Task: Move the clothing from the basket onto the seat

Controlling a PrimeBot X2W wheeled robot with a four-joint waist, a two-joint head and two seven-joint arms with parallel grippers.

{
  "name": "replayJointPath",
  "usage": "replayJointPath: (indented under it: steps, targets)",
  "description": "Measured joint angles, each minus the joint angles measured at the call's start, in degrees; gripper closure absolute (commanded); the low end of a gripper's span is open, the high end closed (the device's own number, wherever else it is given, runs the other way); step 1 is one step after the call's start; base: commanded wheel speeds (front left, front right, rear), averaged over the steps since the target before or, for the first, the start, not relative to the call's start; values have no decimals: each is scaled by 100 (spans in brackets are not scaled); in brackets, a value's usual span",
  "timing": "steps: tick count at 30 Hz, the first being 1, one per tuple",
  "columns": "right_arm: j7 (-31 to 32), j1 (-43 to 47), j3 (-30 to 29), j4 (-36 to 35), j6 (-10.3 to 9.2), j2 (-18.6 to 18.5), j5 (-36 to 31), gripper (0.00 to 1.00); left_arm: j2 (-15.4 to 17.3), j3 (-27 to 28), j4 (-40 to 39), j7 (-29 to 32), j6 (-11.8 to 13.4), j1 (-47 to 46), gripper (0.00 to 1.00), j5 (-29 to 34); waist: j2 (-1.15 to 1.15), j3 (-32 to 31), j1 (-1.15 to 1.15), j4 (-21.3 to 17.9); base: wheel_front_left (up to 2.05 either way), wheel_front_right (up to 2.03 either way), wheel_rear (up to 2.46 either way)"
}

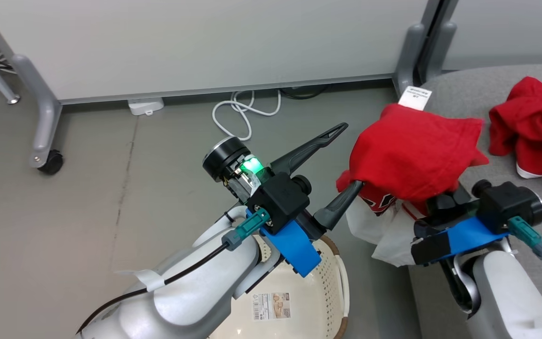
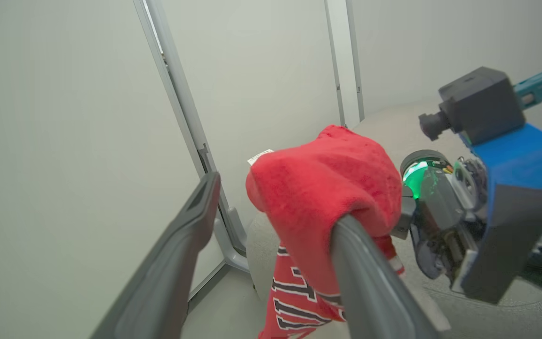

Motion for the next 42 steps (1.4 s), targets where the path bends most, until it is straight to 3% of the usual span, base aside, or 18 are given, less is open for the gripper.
replayJointPath:
  steps: [27,42]
  targets:
    - [0,308,-1549,-1127,0,205,-210,100,333,-374,-91,98,2,210,0,103,0,681,0,-1795,0,0,0]
    - [0,565,-2072,-1440,0,276,-263,100,412,-382,-90,40,67,212,0,100,0,734,0,-1983,0,0,0]
